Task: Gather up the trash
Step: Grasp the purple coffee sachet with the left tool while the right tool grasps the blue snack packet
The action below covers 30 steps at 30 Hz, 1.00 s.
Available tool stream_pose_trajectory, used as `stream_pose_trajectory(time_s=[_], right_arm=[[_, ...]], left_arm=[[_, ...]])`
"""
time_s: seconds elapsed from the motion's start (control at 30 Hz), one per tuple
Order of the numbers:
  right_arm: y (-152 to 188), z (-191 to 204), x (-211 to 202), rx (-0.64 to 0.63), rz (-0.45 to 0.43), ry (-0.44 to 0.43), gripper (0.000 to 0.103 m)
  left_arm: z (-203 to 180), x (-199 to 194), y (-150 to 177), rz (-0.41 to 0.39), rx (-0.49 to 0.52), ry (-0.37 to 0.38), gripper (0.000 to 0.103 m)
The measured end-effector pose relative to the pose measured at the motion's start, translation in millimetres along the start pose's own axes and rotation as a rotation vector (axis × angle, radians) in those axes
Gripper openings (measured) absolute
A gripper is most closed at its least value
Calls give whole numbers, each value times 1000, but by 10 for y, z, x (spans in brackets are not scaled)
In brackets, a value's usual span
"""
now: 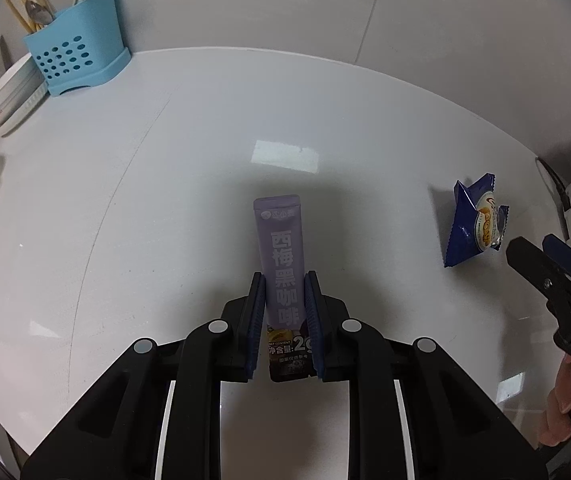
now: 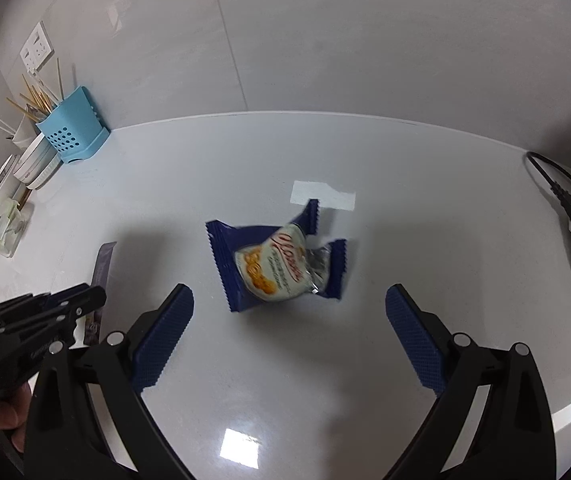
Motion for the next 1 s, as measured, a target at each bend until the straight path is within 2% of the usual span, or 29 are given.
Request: stream_pose_trajectory(time_s=[0.37,0.73,0.77,0.87,1.0], right_arm=[[-174,138,317,-23,65,10,93],[-190,141,551,-26,118,18,93],[-200,140,563,-24,119,19,91],[-190,136,584,-25,131,9,77],[-175,129,568,-18,126,2,71]], left_arm=[[254,-86,32,2,-35,-5,19],[300,-111,19,3,-37,7,19],[305,-114,24,4,-38,6,19],[322,-112,25,6,-41,8,19],[326,-111,25,7,-42,9,19]])
Point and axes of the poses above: each gripper's, at about its wrist camera, not at the fingertips, and x roughly the way its jaws point, z to its left, y to its underside, the point moved 7 cm from there along x, roughly the way its jaws point, and after that the axes turned 15 degrees about -x, right-handed, at the moved point
